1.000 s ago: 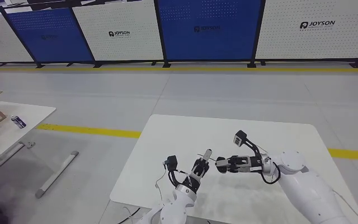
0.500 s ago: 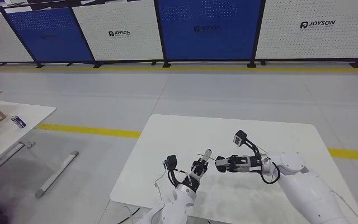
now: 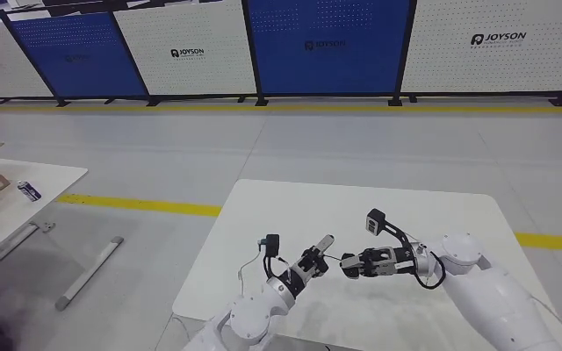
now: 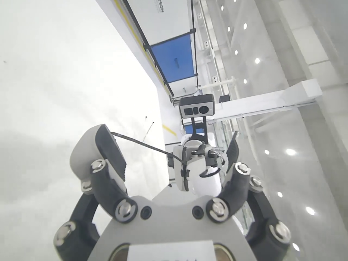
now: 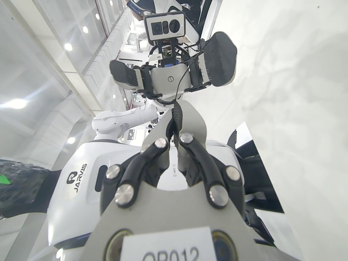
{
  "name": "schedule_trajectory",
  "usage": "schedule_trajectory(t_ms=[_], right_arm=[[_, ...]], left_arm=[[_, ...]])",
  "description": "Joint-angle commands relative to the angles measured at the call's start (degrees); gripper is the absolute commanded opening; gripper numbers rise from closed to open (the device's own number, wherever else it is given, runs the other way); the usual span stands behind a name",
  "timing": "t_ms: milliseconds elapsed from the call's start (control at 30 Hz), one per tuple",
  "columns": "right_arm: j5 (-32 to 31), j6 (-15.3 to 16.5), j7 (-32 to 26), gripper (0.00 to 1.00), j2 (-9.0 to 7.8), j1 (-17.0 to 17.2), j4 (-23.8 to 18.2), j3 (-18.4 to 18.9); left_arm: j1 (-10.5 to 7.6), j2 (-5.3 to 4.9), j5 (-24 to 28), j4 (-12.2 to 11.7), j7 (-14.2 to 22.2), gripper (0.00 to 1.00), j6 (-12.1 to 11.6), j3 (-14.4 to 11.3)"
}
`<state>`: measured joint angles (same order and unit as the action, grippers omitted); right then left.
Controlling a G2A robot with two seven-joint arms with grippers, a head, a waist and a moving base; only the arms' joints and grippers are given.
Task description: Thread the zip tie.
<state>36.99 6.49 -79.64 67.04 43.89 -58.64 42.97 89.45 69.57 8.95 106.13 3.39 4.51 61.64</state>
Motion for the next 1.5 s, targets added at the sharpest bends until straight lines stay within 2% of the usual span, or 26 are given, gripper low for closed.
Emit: schedule_trajectory(t_ms=[0, 267, 333, 433, 467, 500, 767, 933, 967, 1000, 1100, 1233, 1467], right_arm=[[0.0, 0.0, 0.0, 0.0, 0.02, 0.0, 0.0, 0.1], [0.0, 0.0, 0.0, 0.0, 0.02, 0.0, 0.0, 0.1], [0.0, 0.0, 0.0, 0.0, 0.02, 0.0, 0.0, 0.1], [0.0, 0.0, 0.0, 0.0, 0.02, 0.0, 0.0, 0.1], [0.0, 0.0, 0.0, 0.0, 0.02, 0.0, 0.0, 0.1], [0.0, 0.0, 0.0, 0.0, 0.02, 0.0, 0.0, 0.1], [0.0, 0.0, 0.0, 0.0, 0.02, 0.0, 0.0, 0.1], [0.0, 0.0, 0.0, 0.0, 0.02, 0.0, 0.0, 0.1], [0.0, 0.0, 0.0, 0.0, 0.02, 0.0, 0.0, 0.1], [0.0, 0.0, 0.0, 0.0, 0.02, 0.0, 0.0, 0.1], [0.0, 0.0, 0.0, 0.0, 0.02, 0.0, 0.0, 0.1], [0.0, 0.0, 0.0, 0.0, 0.02, 0.0, 0.0, 0.1], [0.0, 0.0, 0.0, 0.0, 0.02, 0.0, 0.0, 0.1]], left_arm=[[-0.01, 0.01, -0.4, 0.0, -0.2, 1.0, 0.1, -0.1], [-0.01, 0.01, -0.4, 0.0, -0.2, 1.0, 0.1, -0.1], [-0.19, 0.13, 0.0, -0.6, 0.0, 1.0, -0.6, -0.6], [-0.51, 0.2, 2.9, -1.4, 1.7, 1.0, -2.2, -0.2], [-0.52, 0.1, 4.0, -1.7, 3.8, 1.0, -1.9, 0.0], [-0.58, 0.06, 4.1, -1.7, 4.3, 1.0, -1.8, 0.2], [-0.9, 0.01, 3.8, -2.0, 5.2, 1.0, -1.6, 0.1], [-0.26, -0.04, 3.7, -2.1, 3.6, 1.0, -2.6, 0.9], [-0.14, -0.05, 3.9, -2.0, 3.6, 0.93, -2.8, 1.0], [0.0, -0.08, 3.9, -2.0, 3.6, 0.69, -3.0, 1.1], [0.41, -0.2, 4.1, -1.9, 4.7, 0.5, -3.8, 1.5], [0.53, -0.33, 4.4, -2.0, 6.5, 0.41, -4.4, 1.6], [0.77, -0.46, 5.5, -2.3, 8.1, 0.35, -6.2, 2.1]])
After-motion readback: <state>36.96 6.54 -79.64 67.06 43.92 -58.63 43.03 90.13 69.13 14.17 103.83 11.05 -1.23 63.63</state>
